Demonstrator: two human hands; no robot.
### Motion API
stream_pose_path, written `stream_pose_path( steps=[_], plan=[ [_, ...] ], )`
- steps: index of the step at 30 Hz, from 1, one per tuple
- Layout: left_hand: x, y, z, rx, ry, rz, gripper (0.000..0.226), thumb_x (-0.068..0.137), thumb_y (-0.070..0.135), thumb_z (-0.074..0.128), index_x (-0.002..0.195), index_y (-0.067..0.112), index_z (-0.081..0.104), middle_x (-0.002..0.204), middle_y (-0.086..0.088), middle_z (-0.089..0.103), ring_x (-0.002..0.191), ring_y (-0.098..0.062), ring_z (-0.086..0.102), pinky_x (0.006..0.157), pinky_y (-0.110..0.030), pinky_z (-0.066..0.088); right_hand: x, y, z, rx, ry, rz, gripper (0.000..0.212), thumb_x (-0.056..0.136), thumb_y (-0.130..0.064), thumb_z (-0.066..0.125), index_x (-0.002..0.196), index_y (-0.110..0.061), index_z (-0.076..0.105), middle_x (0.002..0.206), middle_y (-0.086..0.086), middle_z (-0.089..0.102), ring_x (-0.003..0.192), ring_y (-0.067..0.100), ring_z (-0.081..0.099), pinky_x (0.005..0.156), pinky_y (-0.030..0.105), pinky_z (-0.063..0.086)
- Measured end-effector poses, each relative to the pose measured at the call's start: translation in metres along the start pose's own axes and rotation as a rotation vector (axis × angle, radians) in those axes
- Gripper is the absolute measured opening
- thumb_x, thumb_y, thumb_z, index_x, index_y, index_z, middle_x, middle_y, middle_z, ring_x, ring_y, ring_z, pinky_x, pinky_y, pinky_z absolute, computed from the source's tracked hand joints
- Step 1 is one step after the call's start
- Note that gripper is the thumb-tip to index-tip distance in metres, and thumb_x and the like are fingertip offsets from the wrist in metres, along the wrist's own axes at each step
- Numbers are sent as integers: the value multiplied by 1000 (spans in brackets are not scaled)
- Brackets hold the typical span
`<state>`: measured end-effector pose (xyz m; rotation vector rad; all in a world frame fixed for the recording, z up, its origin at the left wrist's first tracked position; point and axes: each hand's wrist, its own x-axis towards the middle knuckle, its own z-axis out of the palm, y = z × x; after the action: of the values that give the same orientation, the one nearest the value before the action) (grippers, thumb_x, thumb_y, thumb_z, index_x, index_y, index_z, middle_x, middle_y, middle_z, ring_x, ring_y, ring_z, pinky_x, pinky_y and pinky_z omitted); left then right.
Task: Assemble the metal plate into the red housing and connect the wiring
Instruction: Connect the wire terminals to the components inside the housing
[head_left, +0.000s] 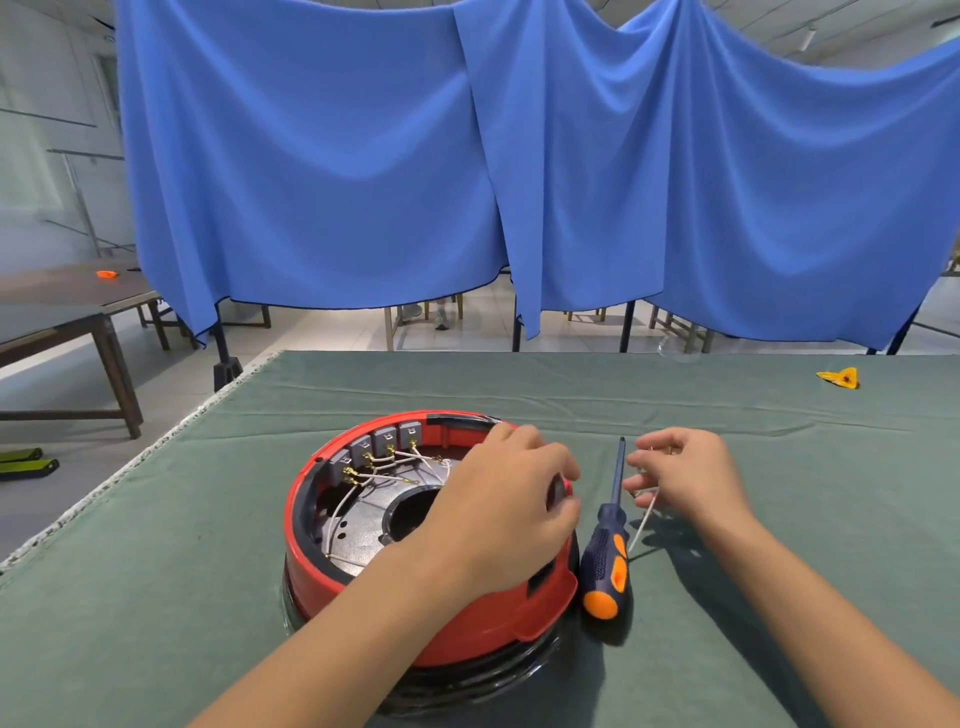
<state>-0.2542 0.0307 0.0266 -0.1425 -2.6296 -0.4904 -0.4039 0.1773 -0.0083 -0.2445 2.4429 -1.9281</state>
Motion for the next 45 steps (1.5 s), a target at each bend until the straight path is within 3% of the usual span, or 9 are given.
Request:
stream_pose_path(
  steps=[9,13,16,19,24,28,36,41,45],
  plan=[
    [50,34,27,468,-421,-13,31,93,40,47,117,29,63,122,-6,54,118,-29,36,95,-45,25,-2,-7,-14,-25,30,-112,16,89,2,51,91,-11,59,75,3,69,43,11,55,35,20,39],
    [51,29,26,295,-273,-35,25,92,34,49,108,28,67,112,-2,59,113,-25,41,93,-43,27,-10,-20,-21,111,21,-165,8,91,-1,53,88,-9,54,78,4,72,40,8,55,36,20,39],
    [50,19,12,-76,-48,-120,22,92,26,51,106,20,66,107,1,64,107,-20,52,93,-37,41,-21,-38,-17,339,-112,-153,9,91,0,57,87,-6,51,77,9,73,39,11,56,36,19,39],
    [47,5,-5,-295,134,-228,13,92,25,52,99,19,62,93,7,63,88,-11,57,80,-29,47,-34,-62,-9,475,-248,-155,7,88,-3,61,87,-4,54,78,10,75,41,11,57,38,18,41],
    [32,-18,-22,-534,126,-261,23,95,21,49,76,16,62,66,0,67,49,-13,56,43,-14,36,-53,-92,28,671,-404,-48,5,87,-4,61,85,-5,57,77,10,74,40,7,55,38,16,42],
    [17,-34,-27,-545,195,-244,37,96,18,48,61,14,57,45,3,55,36,-7,46,42,-18,36,-58,-101,62,743,-418,40,4,85,-2,64,86,-4,61,68,6,72,39,4,50,38,14,40],
    [6,-81,-26,-408,364,-371,43,95,23,51,53,20,46,41,13,38,44,-5,32,51,-26,27,-51,-89,87,425,-429,-42,10,85,-10,68,91,-2,70,71,6,71,50,7,60,48,17,49],
    [9,-85,-30,-443,310,-434,38,89,26,55,53,12,58,39,8,45,42,-9,37,52,-29,32,-43,-80,88,295,-359,-76,14,88,-12,65,78,-4,71,57,6,64,41,5,51,43,14,43],
    [8,-87,-46,-489,348,-456,46,87,40,42,62,10,67,53,-1,61,44,-4,46,51,-26,37,-45,-77,92,166,-375,-118,22,91,-12,61,73,-6,72,49,1,61,38,4,44,40,15,37]
  ],
)
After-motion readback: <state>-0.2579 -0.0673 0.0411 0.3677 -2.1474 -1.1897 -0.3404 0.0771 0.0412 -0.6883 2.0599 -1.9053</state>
